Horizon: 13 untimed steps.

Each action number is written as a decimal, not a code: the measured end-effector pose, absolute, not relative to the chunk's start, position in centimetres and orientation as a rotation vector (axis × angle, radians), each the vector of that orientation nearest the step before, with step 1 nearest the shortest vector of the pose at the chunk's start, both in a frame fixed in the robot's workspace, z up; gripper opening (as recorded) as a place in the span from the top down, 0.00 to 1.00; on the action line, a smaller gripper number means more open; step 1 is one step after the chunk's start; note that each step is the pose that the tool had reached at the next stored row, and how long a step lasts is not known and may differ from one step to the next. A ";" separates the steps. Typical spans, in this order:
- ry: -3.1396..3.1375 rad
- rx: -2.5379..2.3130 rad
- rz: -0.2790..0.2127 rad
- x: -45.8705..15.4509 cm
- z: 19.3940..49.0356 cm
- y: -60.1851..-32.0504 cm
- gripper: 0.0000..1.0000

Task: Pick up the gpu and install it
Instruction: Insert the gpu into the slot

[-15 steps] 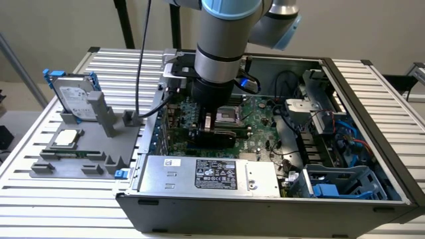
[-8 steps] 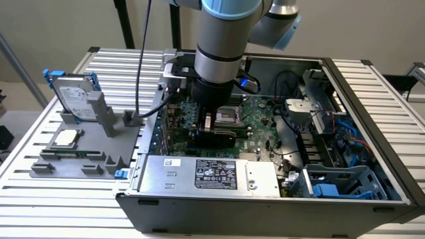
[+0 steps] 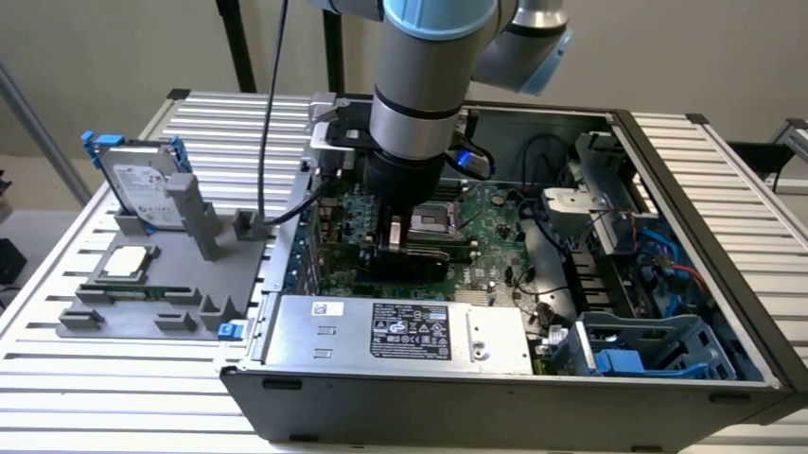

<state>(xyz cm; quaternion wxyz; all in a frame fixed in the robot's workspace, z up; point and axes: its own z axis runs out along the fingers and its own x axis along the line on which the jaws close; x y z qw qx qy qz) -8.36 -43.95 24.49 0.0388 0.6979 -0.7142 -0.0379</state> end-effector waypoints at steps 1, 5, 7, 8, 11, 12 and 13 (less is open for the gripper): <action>-2.190 2.140 -0.116 -8.4 24.5 -43.9 0.73; -2.190 2.140 -0.116 -8.4 24.5 -43.9 0.73; -2.191 2.141 -0.117 -8.4 24.6 -43.9 0.73; -2.192 2.141 -0.118 -8.4 24.7 -43.9 0.72; -2.190 2.140 -0.117 -8.4 25.5 -43.9 0.65; -2.190 2.140 -0.117 -8.4 25.9 -43.9 0.65; -2.190 2.140 -0.116 -8.4 26.3 -43.9 0.65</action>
